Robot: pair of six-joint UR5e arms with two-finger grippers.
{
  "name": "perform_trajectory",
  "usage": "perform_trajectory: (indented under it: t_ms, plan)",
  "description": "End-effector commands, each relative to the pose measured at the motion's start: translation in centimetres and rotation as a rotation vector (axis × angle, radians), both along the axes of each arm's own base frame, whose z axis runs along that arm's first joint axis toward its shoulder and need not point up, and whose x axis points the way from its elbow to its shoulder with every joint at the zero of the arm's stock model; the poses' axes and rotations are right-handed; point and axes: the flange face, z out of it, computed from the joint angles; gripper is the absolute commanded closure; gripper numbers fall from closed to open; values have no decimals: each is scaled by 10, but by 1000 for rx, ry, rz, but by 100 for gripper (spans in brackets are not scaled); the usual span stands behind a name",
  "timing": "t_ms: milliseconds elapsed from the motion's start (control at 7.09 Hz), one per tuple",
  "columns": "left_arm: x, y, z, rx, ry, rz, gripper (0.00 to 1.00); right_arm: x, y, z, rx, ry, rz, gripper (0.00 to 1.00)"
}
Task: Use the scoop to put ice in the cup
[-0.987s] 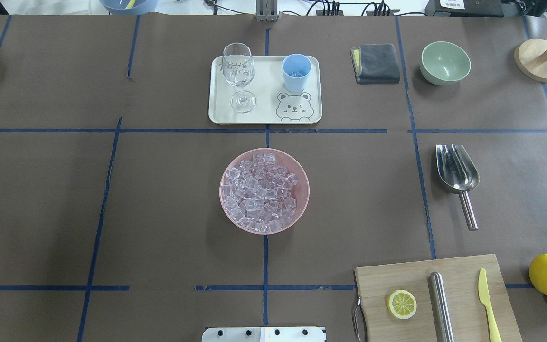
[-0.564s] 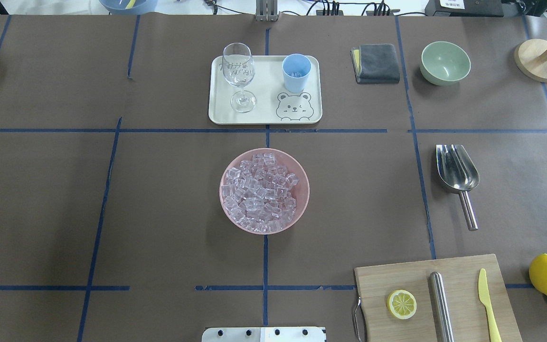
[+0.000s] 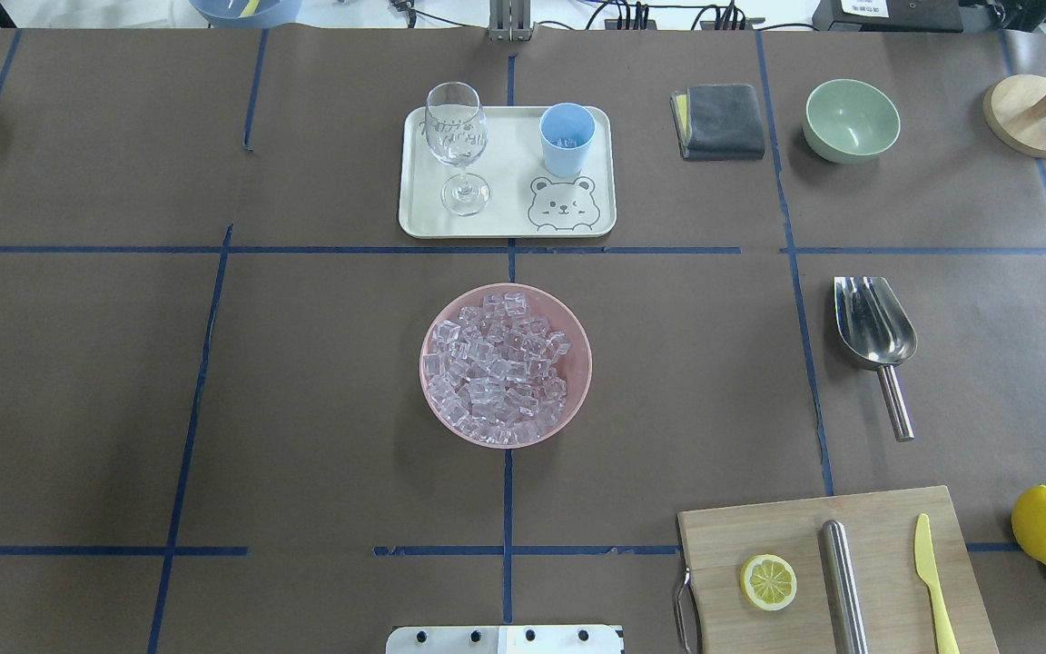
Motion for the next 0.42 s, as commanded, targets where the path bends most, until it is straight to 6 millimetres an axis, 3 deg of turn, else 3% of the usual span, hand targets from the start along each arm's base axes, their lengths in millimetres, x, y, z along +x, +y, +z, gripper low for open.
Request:
perform_trajectory:
  t_ms: [0,282]
  plan:
    - [4,2,-1,-79,69,2,0,0,0,0,-1,-2,0,0]
    - [4,1,-4,-63,92,6,0,0,0,0,-1,-2,0,0]
